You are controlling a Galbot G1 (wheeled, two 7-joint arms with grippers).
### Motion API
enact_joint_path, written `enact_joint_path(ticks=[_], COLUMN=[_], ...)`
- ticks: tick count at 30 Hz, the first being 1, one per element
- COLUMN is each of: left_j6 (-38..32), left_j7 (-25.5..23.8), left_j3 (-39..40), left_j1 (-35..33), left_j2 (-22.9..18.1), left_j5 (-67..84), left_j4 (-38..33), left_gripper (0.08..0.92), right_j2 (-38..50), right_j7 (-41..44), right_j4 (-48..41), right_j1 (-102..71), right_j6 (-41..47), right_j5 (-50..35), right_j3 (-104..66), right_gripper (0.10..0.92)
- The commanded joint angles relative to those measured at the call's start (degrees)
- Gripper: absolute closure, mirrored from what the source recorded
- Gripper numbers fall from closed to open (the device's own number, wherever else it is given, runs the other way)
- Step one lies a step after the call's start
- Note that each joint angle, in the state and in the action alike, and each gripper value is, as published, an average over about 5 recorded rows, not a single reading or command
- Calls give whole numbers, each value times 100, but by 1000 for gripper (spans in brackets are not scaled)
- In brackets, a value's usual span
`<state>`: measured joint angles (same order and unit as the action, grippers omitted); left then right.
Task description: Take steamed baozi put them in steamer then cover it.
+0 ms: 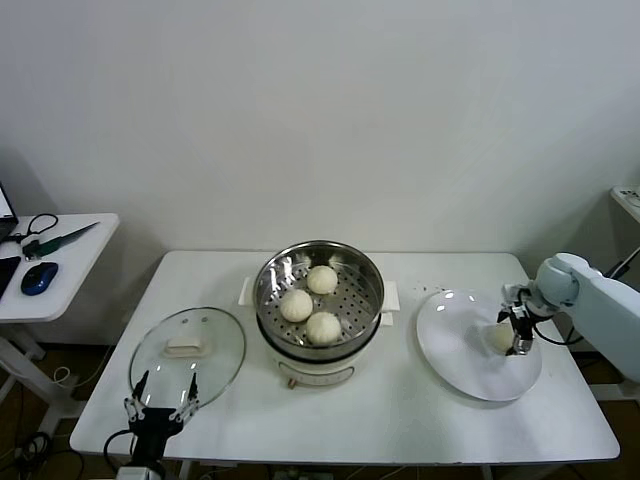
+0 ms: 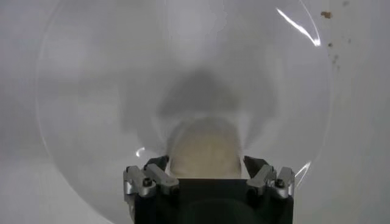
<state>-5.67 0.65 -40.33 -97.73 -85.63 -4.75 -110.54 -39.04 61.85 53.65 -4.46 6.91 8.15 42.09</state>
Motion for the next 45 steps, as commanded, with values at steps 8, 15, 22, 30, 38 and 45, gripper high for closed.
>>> enact_joint_path(ticks=[8,15,22,30,38,45], left_j6=[-10,-18,-28,-36,24,44], left_j7=[10,11,4,-22,-22,-23], left_j3=[0,-5,69,253,343,401], left_j1=[-33,-58,-48,-48,-7,43], left_j2=[1,-2,-21,-54,-55,-35], left_j5=[-6,-4,-7,-61,-183,-216], left_j4=[-3,-12,-29,-101,-196,-168], left_gripper=[177,177,177,177,177,177], right_j2=[-44,67,277,-139,-1292,-2126], right_j7=[3,-7,-86,-228,-420,-540], right_j4=[-162,-52,525,1088,1348,1536], right_j1=[10,106,971,3600,5395,5744], right_j6=[-8,18,440,837,1044,1238], right_j5=[-54,-176,-1385,-3266,-5035,-5924], right_j3=[22,69,947,3229,4972,5451], right_gripper=[267,308,305,304,305,304])
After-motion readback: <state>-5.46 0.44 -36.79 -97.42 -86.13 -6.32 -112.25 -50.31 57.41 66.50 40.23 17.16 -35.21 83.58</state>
